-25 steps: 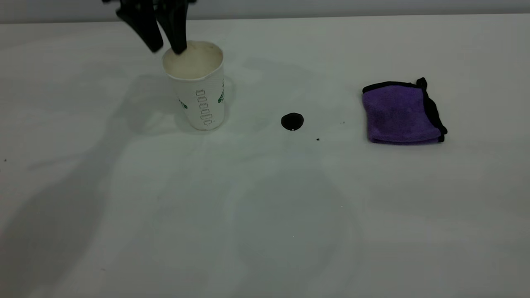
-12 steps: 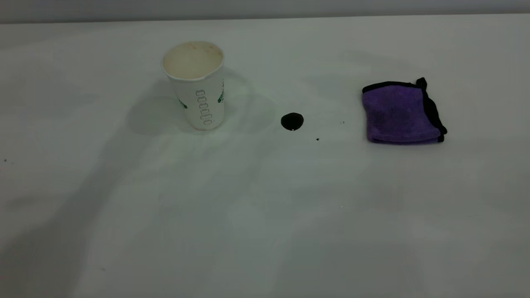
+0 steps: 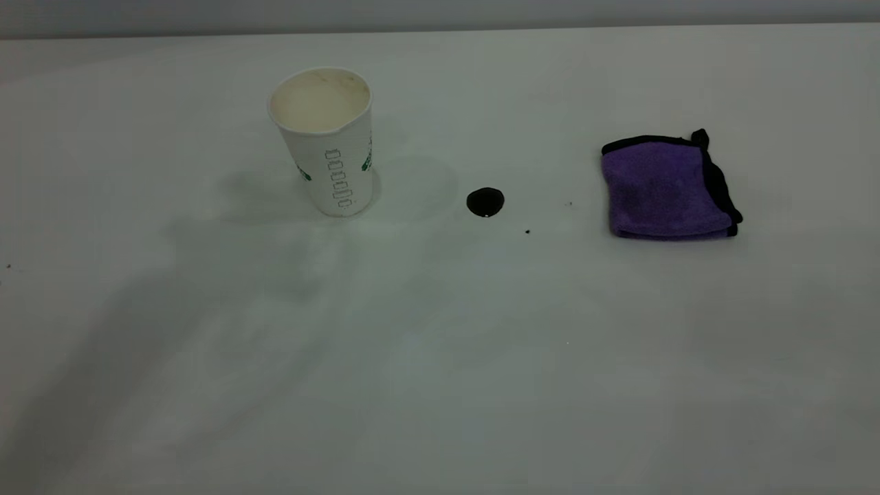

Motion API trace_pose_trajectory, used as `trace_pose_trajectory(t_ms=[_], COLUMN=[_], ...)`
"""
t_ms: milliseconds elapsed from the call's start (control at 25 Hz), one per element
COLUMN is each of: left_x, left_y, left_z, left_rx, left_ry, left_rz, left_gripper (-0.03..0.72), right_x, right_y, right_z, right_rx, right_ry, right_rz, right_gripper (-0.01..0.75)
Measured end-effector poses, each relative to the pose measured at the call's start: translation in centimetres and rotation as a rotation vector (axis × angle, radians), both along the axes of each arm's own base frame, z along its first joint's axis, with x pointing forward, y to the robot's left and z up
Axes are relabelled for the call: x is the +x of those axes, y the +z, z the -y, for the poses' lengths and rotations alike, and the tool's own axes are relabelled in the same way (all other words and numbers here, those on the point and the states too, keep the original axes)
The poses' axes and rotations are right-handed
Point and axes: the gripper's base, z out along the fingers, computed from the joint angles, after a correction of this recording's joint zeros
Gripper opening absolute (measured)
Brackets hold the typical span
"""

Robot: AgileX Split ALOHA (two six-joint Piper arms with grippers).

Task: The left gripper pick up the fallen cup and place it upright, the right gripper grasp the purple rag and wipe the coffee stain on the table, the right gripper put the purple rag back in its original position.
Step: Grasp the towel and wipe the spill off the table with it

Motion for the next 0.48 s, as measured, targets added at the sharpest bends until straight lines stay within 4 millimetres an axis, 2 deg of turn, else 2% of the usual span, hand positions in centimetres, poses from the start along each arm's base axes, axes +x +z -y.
trace_pose_trajectory(t_ms=[240, 480], left_x=[-8.3, -15.3], left_y=[-1.1, -5.2], left_z=[-4.1, -7.3], left_rx=[0.048, 0.072], left_ry=[0.013, 0.012], left_rz=[-0.014, -0.064], left_gripper=[0.461, 0.461], right_x=[0.0, 0.0], right_y=[0.0, 0.0], right_z=[0.0, 0.0], right_rx=[0.0, 0.0], right_ry=[0.0, 0.0], right_rz=[0.0, 0.0], right_gripper=[0.479, 0.479])
